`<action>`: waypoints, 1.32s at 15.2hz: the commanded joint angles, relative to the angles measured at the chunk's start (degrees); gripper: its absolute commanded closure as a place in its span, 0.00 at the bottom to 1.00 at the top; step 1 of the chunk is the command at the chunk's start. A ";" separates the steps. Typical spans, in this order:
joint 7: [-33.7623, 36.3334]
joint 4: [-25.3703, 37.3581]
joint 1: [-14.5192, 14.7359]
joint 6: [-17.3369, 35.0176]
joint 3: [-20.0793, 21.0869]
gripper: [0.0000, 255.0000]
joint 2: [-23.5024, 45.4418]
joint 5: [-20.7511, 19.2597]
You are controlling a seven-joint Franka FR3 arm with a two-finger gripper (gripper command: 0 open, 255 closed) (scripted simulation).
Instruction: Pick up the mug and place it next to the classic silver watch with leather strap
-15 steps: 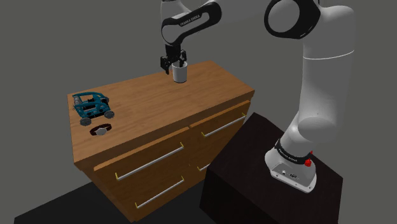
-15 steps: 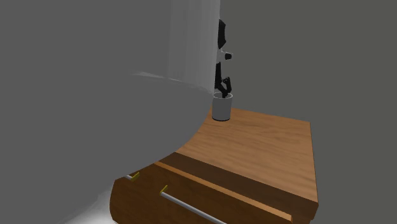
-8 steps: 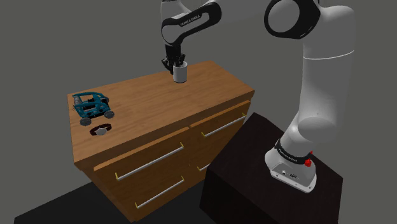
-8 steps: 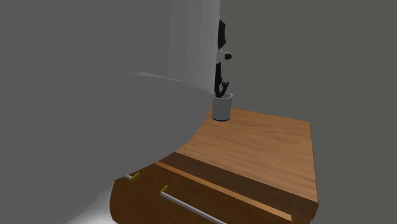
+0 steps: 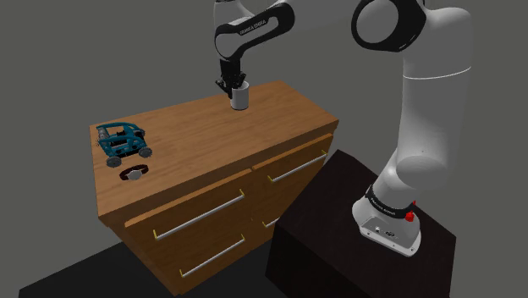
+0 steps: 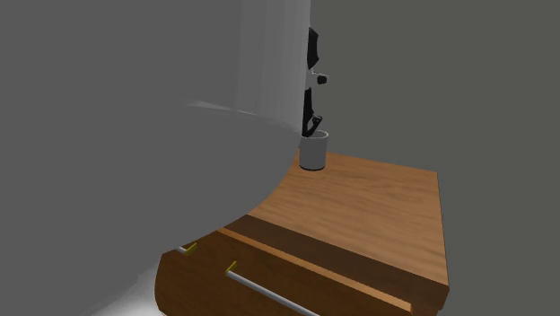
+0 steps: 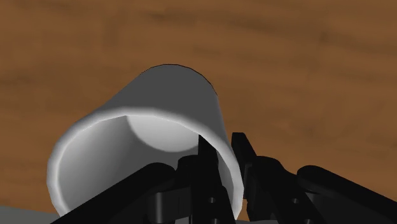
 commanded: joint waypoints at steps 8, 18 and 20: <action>-0.52 3.41 0.00 -5.28 0.10 1.00 -1.91 0.30; -1.16 9.15 0.05 -12.34 0.19 1.00 -3.26 0.60; -1.28 10.51 0.07 -13.82 0.20 1.00 -3.38 0.64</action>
